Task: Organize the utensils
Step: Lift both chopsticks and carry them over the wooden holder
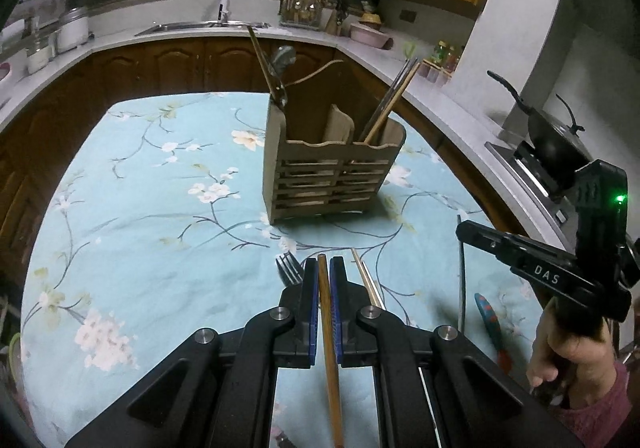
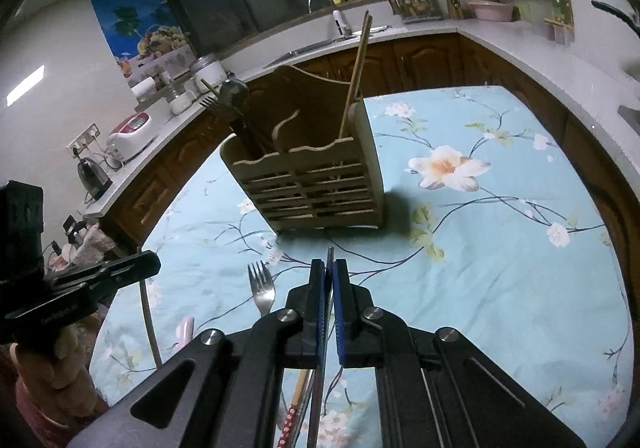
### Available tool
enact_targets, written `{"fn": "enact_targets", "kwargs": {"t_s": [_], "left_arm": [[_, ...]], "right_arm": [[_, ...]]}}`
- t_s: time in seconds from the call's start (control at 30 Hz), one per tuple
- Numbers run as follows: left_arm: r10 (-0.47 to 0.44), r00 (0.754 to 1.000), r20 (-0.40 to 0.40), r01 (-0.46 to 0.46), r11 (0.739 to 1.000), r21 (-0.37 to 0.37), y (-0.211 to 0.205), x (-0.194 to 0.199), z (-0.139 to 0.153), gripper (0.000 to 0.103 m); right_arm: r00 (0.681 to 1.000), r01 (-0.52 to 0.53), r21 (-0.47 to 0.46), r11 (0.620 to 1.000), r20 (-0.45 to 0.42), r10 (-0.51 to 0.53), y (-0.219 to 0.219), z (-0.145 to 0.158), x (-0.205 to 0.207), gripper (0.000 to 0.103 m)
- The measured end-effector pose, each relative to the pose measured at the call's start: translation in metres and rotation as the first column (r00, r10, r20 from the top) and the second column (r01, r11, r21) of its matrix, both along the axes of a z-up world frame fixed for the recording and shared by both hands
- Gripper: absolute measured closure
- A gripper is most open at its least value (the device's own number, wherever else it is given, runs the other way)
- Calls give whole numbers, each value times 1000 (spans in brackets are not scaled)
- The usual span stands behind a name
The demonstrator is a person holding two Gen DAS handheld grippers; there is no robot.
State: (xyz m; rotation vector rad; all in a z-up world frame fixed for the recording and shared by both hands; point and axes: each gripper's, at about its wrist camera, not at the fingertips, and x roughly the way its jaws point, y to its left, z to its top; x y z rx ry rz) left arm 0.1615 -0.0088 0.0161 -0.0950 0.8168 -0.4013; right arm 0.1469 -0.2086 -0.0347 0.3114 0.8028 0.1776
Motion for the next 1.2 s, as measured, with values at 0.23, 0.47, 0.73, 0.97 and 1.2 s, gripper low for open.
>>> {"fn": "enact_targets", "kwargs": {"t_s": [0.23,0.47,0.73,0.97,1.2], "left_arm": [[13,999,29,-13,1000,-17,13,-24,14,99],[30,998,62,-28,999,-31,28,-43,27,99],[51,993,102,-46,998,-52,39,-56,38,100],[69,989,130,-59,995,-78,50,-61,46,100],[96,981,167,-79,991,-106,55,-59,58,100]], "right_arm": [[999,-1,-8,1000,39,2,4,16,-15,99],[997,-4,-17,1000,75,6,5,31,-30,99],[992,1,-31,1000,124,3,8,47,-41,99],[987,13,-34,999,163,-7,8,60,-45,99],[980,26,-31,999,199,-19,7,70,-45,99]]}}
